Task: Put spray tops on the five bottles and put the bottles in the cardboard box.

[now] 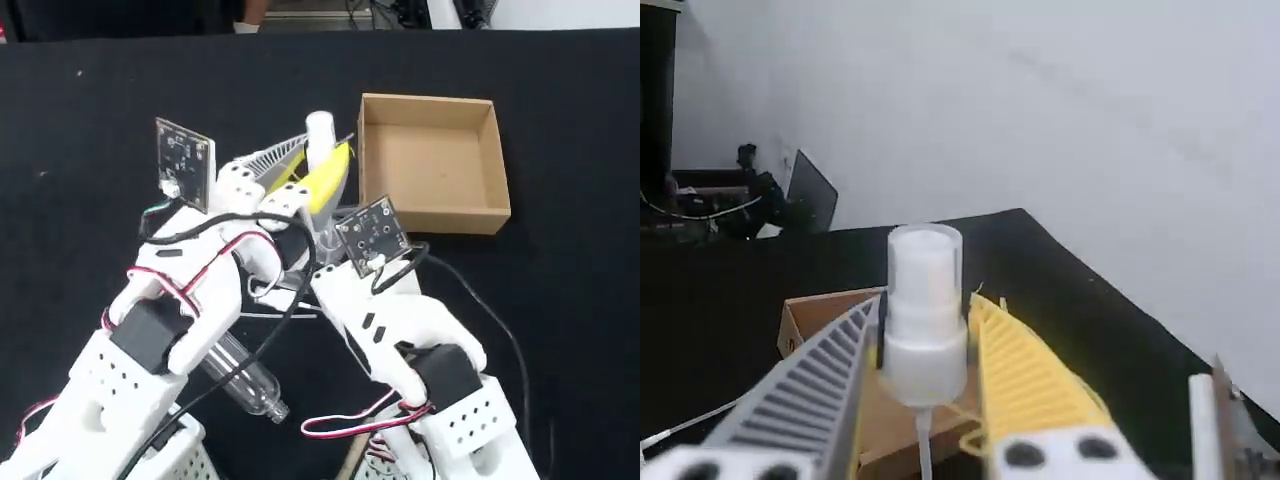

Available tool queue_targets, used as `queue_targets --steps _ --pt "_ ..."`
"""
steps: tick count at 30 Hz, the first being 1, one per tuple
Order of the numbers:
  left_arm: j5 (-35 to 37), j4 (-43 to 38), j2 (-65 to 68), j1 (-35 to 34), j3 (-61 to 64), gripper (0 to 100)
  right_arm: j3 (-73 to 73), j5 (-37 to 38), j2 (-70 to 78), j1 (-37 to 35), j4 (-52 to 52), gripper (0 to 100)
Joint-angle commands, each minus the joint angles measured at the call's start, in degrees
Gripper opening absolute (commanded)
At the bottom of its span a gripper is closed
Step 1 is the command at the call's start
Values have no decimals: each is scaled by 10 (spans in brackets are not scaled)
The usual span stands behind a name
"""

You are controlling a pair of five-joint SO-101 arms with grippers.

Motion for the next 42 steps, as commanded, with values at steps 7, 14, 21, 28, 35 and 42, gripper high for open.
queue_targets --steps 7,14,21,28,35,42 --pt "-7 -13 -116 0 78 30 -15 3 -7 -6 -7 11" --pt "-7 -9 -117 -1 99 30 -22 3 -10 -5 -4 10" --pt "-85 14 -119 3 112 30 -21 3 -9 -6 -4 10" --pt "-88 97 -122 4 85 220 -21 3 -8 -7 -4 10" --pt "-88 100 -123 0 81 212 -20 3 -8 -5 -4 10" --pt "-90 102 -124 -2 20 211 -20 3 -7 -5 -3 10"
